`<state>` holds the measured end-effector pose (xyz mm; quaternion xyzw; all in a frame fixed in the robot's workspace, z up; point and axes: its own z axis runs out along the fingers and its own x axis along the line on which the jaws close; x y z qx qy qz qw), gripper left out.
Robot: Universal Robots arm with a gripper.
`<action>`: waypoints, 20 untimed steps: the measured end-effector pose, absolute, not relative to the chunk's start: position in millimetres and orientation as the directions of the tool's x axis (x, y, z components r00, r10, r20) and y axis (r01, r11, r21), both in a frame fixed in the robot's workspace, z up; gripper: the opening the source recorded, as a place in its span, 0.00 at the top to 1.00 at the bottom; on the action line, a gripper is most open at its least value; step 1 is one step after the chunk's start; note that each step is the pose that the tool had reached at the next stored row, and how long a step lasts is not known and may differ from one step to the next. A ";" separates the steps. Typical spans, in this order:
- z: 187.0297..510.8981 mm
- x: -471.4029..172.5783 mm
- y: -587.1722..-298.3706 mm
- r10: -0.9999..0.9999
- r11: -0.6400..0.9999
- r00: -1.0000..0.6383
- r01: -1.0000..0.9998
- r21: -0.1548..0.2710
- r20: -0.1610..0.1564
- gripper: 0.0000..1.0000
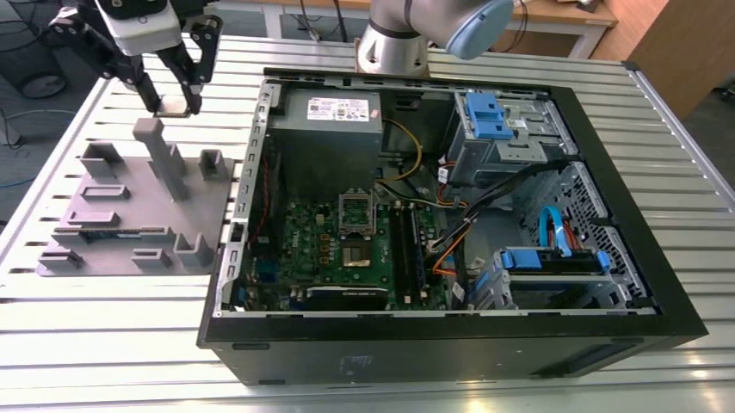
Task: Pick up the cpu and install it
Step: 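Pick up the cpu and move it towards the insertion slot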
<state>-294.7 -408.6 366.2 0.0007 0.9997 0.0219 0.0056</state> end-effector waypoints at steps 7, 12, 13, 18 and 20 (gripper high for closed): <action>366.2 -292.8 -408.6 0.002 0.999 -1.000 0.001 0.044 -0.011 0.53; 366.1 -291.2 -408.6 0.002 0.999 -1.000 0.001 0.044 -0.011 0.53; 366.1 -290.9 -408.6 0.002 0.999 -1.000 0.001 0.044 -0.011 0.53; 366.1 -289.2 -408.6 0.002 0.999 -1.000 0.001 0.044 -0.011 0.53; 366.1 -288.5 -408.6 0.002 0.999 -1.000 0.001 0.044 -0.011 0.53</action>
